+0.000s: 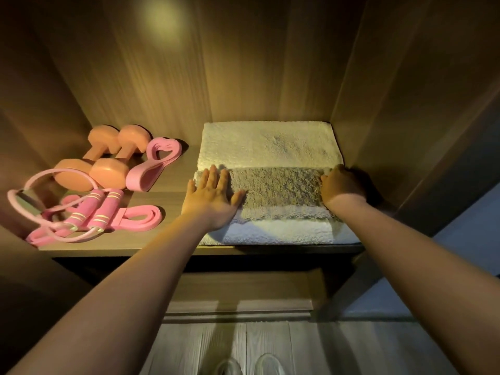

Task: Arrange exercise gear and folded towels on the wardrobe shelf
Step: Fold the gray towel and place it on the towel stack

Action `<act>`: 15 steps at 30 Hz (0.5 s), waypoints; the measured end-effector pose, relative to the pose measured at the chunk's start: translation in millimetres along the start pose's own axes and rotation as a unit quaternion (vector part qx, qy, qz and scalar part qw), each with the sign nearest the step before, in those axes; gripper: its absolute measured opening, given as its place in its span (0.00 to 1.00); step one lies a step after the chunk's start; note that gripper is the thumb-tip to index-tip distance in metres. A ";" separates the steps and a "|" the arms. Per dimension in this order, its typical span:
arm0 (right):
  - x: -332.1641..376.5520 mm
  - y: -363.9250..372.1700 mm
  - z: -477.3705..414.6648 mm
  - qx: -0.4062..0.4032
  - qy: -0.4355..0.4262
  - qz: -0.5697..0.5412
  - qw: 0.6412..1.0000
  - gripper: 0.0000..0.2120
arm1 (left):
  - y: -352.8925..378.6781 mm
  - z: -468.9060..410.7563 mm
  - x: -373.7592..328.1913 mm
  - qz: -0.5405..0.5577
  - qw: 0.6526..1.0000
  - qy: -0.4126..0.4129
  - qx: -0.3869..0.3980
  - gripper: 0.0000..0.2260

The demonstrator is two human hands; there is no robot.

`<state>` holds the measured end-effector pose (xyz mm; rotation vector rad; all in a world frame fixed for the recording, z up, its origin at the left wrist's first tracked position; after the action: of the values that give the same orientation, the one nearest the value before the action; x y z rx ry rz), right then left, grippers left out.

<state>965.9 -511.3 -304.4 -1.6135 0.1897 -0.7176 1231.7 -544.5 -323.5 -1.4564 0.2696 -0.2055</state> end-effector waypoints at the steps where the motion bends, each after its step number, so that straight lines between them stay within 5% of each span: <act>1: 5.2 -5.9 3.8 -0.016 -0.010 0.031 0.999 0.18 | 1.0 -1.1 -1.4 -0.005 1.000 0.000 0.001 0.36; 4: 37.1 -14.0 24.3 -0.078 -0.135 0.060 0.986 0.25 | 0.5 -2.8 -2.1 -0.004 1.000 0.002 0.008 0.35; 7: 78.4 5.9 55.0 0.046 -0.298 0.048 0.952 0.28 | 0.5 -2.8 -0.6 0.005 1.000 0.005 0.008 0.35; 10: 81.0 28.9 65.9 0.176 -0.292 0.057 0.938 0.27 | 1.0 -2.9 0.0 0.019 1.000 0.008 0.011 0.34; 15: 39.4 33.6 55.8 0.159 -0.232 0.083 0.956 0.28 | 1.2 -3.2 0.3 0.022 1.000 0.009 0.010 0.33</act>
<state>1036.8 -491.2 -323.1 -1.3918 -0.1285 -0.2107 1231.0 -547.5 -325.0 -1.4289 0.3131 -0.1863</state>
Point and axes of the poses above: each hand's wrist, its own z-axis away from the middle knuckle, its own y-axis out of the palm, x = y × z, the point moved 1 cm from there along -z, towards the middle knuckle, and after that the axes turned 1 degree about -z, right-handed, at the moved point
